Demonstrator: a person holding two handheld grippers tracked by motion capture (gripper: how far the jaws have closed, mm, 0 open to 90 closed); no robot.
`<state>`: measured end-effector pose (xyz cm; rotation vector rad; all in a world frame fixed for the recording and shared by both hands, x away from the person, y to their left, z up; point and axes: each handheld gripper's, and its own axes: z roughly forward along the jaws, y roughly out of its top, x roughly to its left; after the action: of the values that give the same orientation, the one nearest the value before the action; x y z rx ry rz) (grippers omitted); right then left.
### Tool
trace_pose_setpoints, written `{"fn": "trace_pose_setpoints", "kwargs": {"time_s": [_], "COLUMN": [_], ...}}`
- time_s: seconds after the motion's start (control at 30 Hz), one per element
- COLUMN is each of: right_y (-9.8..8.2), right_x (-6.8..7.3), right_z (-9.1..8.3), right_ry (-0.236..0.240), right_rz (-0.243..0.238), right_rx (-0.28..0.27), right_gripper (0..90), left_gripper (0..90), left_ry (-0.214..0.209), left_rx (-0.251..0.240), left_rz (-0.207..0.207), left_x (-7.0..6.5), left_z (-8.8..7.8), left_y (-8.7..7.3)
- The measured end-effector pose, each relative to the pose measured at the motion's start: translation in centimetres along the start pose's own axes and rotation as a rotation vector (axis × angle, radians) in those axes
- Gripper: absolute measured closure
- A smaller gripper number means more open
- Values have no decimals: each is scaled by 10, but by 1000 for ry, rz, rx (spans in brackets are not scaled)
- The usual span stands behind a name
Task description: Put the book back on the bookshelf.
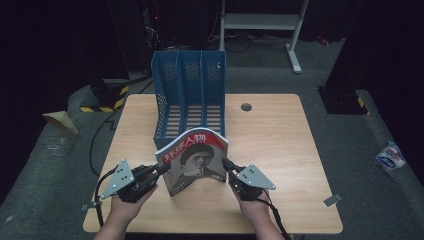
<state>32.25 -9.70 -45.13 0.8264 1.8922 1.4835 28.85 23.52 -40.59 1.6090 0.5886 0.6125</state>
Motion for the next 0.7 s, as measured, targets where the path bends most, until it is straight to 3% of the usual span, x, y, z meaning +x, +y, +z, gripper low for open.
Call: {"fn": "trace_pose_setpoints", "kwargs": {"time_s": [0.2,0.4,0.6,0.7], "right_y": [-2,-2,-3,-3], "right_x": [1,1,0,0], "right_z": [1,0,-1,-1], "right_ry": [11,28,34,37], "right_rz": [-9,-7,-4,-1], "right_rx": [-2,0,-4,-5], "right_gripper": [872,872,872,871], "left_gripper": [787,695,699,785], "left_ry": [14,12,6,-1], "left_rx": [0,8,6,16], "left_rz": [5,25,16,4], "left_x": [3,4,4,5], "left_z": [2,7,15,17], "left_y": [0,13,26,31]}}
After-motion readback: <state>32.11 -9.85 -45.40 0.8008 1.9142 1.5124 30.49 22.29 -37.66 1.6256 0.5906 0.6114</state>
